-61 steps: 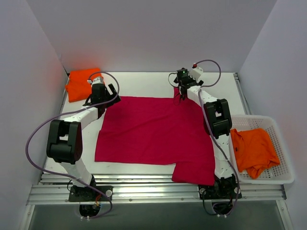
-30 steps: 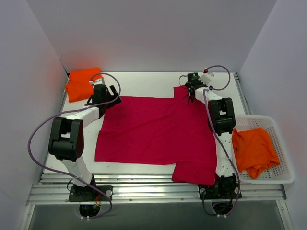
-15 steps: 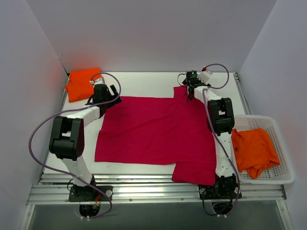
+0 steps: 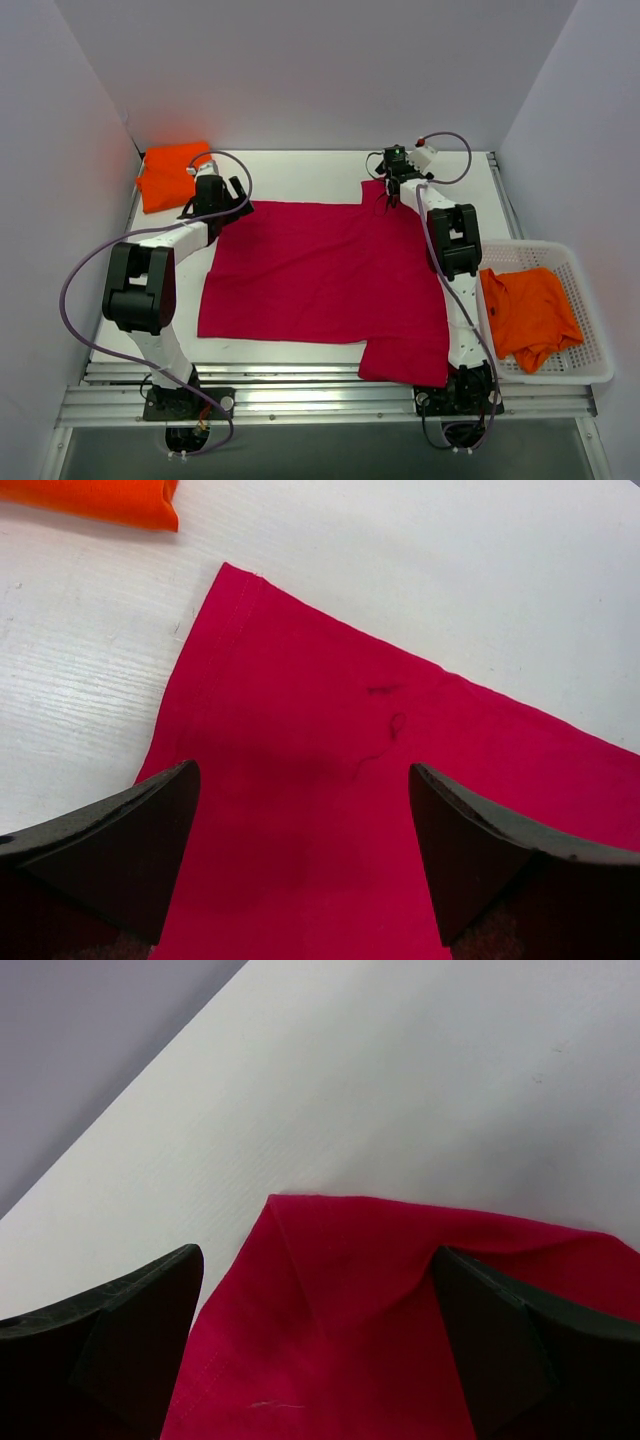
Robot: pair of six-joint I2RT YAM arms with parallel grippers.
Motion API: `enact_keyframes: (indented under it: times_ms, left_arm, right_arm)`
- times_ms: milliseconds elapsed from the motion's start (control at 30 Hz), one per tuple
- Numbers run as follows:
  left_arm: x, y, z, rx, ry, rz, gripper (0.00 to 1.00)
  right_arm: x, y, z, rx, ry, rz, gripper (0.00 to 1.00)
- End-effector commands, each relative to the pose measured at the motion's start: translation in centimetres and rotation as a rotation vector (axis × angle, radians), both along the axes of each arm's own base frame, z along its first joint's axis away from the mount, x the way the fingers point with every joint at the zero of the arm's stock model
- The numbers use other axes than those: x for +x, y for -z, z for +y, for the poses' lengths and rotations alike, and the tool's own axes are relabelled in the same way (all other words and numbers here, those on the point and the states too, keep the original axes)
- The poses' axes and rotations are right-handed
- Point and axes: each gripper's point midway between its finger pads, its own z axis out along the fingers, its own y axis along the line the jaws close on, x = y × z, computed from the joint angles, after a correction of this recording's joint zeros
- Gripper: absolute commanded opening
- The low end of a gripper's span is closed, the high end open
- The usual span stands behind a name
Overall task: Fold and stack the t-shirts
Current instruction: Flatten the tshirt out
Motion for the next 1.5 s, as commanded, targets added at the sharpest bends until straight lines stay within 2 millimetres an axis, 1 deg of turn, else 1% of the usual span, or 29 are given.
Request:
enact_keyframes:
  times_ms: [0, 167, 233, 267, 333, 400, 433, 467, 567, 600, 667, 767, 900, 933, 1000, 1033, 1067, 1100, 1133, 1167, 1200, 1233, 1267, 1300, 1333, 1367, 1400, 1433, 1467]
  left_arm:
    - [1.9, -2.2, -0.1, 0.006, -0.003, -0.079, 0.94]
    - [2.0, -1.9, 0.0, 0.009, -0.007, -0.074, 0.94]
    - [2.0, -1.8, -0.1, 0.009, -0.005, -0.071, 0.94]
    - [2.1, -1.8, -0.1, 0.008, -0.005, -0.073, 0.94]
    - [2.0, -1.7, 0.0, 0.012, -0.007, -0.070, 0.94]
    - [2.0, -1.7, 0.1, 0.018, -0.011, -0.069, 0.94]
    - [1.9, -1.7, 0.2, 0.020, -0.013, -0.068, 0.94]
    - [2.0, -1.8, 0.2, 0.021, -0.014, -0.071, 0.95]
    - [2.0, -1.6, 0.2, 0.023, -0.013, -0.066, 0.95]
    - [2.0, -1.6, 0.2, 0.023, -0.013, -0.066, 0.94]
    - [2.0, -1.5, 0.3, 0.028, -0.016, -0.064, 0.94]
    - [2.1, -1.4, 0.3, 0.031, -0.018, -0.060, 0.94]
    - [2.3, -1.9, 0.1, 0.031, -0.016, -0.069, 0.95]
    - [2.4, -2.0, 0.1, 0.030, -0.017, -0.071, 0.95]
    - [2.4, -2.4, -0.2, 0.029, -0.013, -0.080, 0.95]
    - [2.6, -2.7, -0.2, 0.027, -0.014, -0.084, 0.95]
    - [2.6, -2.6, -0.3, 0.025, -0.014, -0.083, 0.95]
    - [2.7, -2.7, -0.4, 0.023, -0.014, -0.083, 0.95]
    - [3.0, -3.0, -0.4, 0.020, -0.013, -0.085, 0.95]
    - [3.2, -2.8, -0.5, 0.020, -0.014, -0.079, 0.95]
    - [3.3, -2.9, -0.5, 0.020, -0.014, -0.079, 0.95]
    - [3.4, -2.9, -0.7, 0.014, -0.007, -0.079, 0.95]
    - [3.8, -3.0, -0.8, 0.007, -0.009, -0.083, 0.95]
    - [4.1, -3.1, -0.9, 0.003, -0.006, -0.084, 0.95]
    - [4.3, -2.7, -1.2, -0.005, 0.004, -0.074, 0.95]
    - [4.7, -2.9, -1.5, -0.015, 0.010, -0.080, 0.95]
    - [4.9, -3.0, -1.7, -0.020, 0.016, -0.082, 0.97]
    - [5.0, -2.1, -2.0, -0.028, 0.027, -0.066, 0.99]
    - [5.2, -1.8, -2.2, -0.034, 0.026, -0.061, 0.97]
  right_arm:
    - [0.4, 0.7, -0.6, 0.005, 0.010, 0.012, 0.95]
    - [0.4, -1.1, -0.9, 0.007, 0.015, -0.024, 0.95]
    - [0.4, -1.1, -1.2, -0.006, 0.024, -0.022, 0.95]
    - [0.8, -1.6, -1.3, -0.005, 0.027, -0.033, 0.95]
    - [1.1, -0.9, -2.1, -0.006, 0.038, -0.021, 0.95]
    - [1.8, -1.0, -2.9, -0.002, 0.047, -0.030, 0.95]
    - [1.9, -0.1, -3.4, -0.004, 0.057, -0.019, 0.95]
    - [2.6, -0.7, -3.8, 0.006, 0.064, -0.038, 0.95]
    - [3.4, -0.1, -5.6, 0.024, 0.092, -0.046, 0.95]
    - [4.0, -1.0, -5.9, 0.036, 0.093, -0.072, 0.95]
    - [4.6, -1.5, -7.1, 0.046, 0.105, -0.098, 0.95]
    - [5.5, -3.8, -8.1, 0.056, 0.110, -0.155, 0.95]
    - [5.8, -8.3, -8.0, 0.072, 0.068, -0.268, 0.95]
    - [4.9, -9.3, -7.7, 0.074, 0.051, -0.275, 0.95]
    - [4.1, -11.2, -7.3, 0.077, 0.039, -0.318, 0.95]
    - [3.3, -14.1, -7.3, 0.087, 0.041, -0.363, 0.95]
    - [1.9, -12.4, -7.0, 0.090, 0.037, -0.326, 0.95]
    - [1.3, -13.0, -6.5, 0.097, 0.029, -0.346, 0.95]
    - [0.3, -15.3, -6.2, 0.101, 0.025, -0.379, 0.95]
    - [-1.0, -13.9, -6.1, 0.092, 0.030, -0.343, 0.95]
    - [-1.7, -14.0, -5.8, 0.085, 0.027, -0.333, 0.95]
    - [-2.6, -15.1, -5.0, 0.072, 0.006, -0.335, 0.93]
    - [-3.3, -15.0, -4.9, 0.062, 0.008, -0.317, 0.90]
    - [-4.4, -13.6, -4.9, 0.046, 0.015, -0.264, 0.87]
    - [-5.0, -13.8, -4.5, 0.042, 0.002, -0.254, 0.75]
    - [-5.8, -12.3, -4.3, 0.040, -0.006, -0.208, 0.68]
    - [-6.2, -11.7, -4.2, 0.042, -0.014, -0.189, 0.35]
    - [-6.5, -10.9, -4.0, 0.045, -0.021, -0.167, 0.22]
    - [-6.8, -10.0, -4.1, 0.049, -0.018, -0.139, 0.11]
